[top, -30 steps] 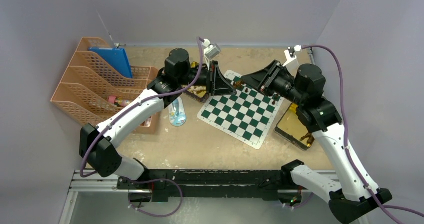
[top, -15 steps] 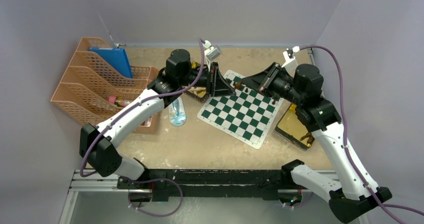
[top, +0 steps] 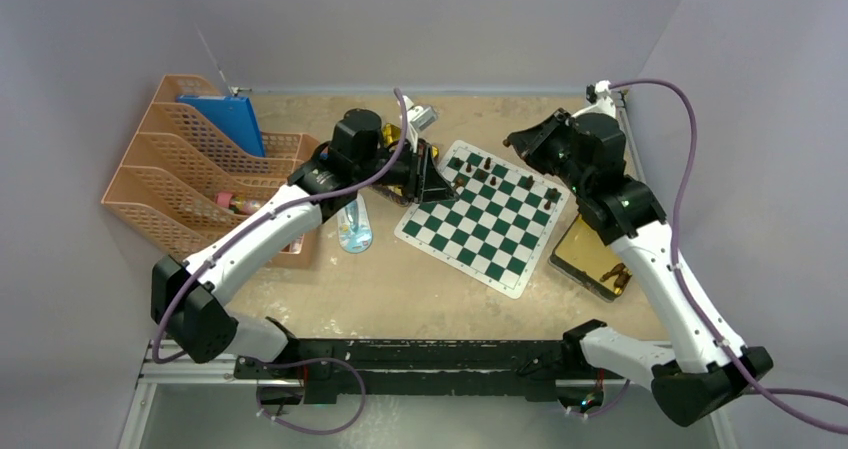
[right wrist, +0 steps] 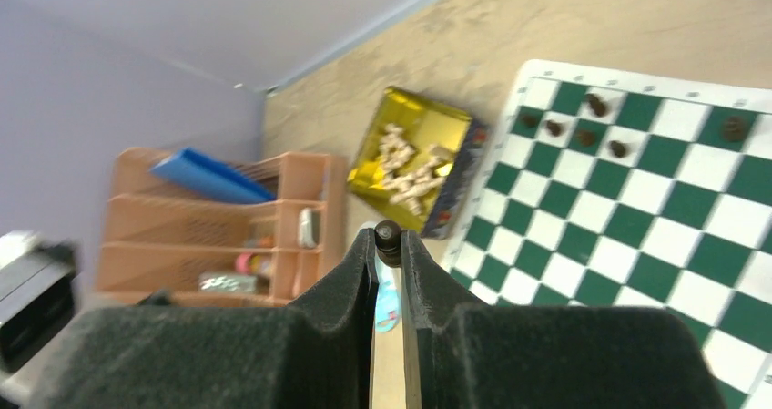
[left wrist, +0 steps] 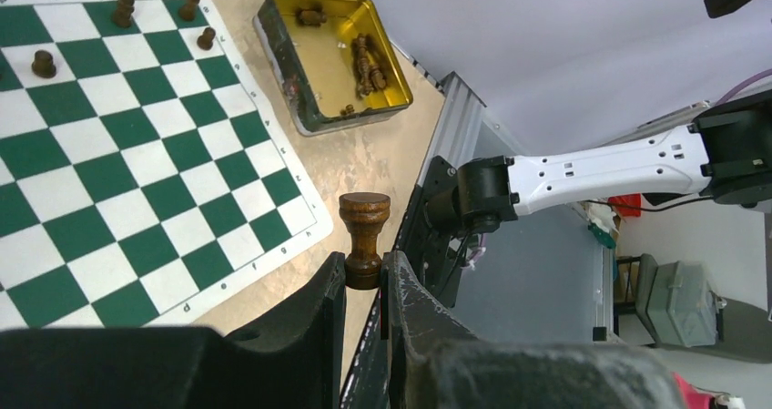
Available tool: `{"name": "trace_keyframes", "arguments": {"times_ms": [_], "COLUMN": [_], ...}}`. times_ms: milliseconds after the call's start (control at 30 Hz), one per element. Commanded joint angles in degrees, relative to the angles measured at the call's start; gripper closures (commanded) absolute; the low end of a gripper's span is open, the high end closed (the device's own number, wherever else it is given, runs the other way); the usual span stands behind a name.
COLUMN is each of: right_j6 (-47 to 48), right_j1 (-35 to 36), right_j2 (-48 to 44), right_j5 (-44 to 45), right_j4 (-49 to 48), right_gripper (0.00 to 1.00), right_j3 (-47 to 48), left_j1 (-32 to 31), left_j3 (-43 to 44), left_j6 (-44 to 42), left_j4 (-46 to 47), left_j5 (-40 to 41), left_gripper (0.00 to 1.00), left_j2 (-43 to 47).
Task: Set up the chess pieces on the board
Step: Place the chess piece on the chessboard.
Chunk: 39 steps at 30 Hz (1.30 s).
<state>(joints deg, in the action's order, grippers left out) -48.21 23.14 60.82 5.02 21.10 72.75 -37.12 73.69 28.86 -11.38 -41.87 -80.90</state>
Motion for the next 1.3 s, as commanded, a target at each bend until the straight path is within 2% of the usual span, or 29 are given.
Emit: {"name": "trace_keyframes", "arguments": {"times_ms": [0, 333, 633, 900, 1267], "right_j6": [2.0, 0.2, -3.3, -5.7, -7.2], "right_j1": [0.1, -0.2, -5.4, -7.2, -7.2], "right_j2": [2.7, 12.9, 21.0, 29.3, 38.2], "right_j5": [12.0, 24.4, 27.8, 32.3, 36.4], "right_j4": [-0.3, -3.5, -10.2, -13.8, -14.8], "right_gripper": [0.96, 0.97, 1.00, 1.00, 0.99], "right_j3": [-1.5, -10.2, -16.4, -17.6, -14.5], "left_j1": [0.3, 0.3, 0.3, 0.3, 0.3], "left_j3": [-0.4, -2.1, -5.4, -5.8, -5.5], "left_j6": [-1.1, -1.1, 1.4, 0.1, -0.3], "left_j4": [-2.1, -5.8, -6.0, -9.8, -11.0], "left_j5": [2.6, 4.3, 2.9, 3.7, 4.2], "left_gripper": [1.00, 1.00, 1.00, 1.00, 1.00], "left_j2": [3.7, 8.8, 13.2, 15.3, 14.9]}}
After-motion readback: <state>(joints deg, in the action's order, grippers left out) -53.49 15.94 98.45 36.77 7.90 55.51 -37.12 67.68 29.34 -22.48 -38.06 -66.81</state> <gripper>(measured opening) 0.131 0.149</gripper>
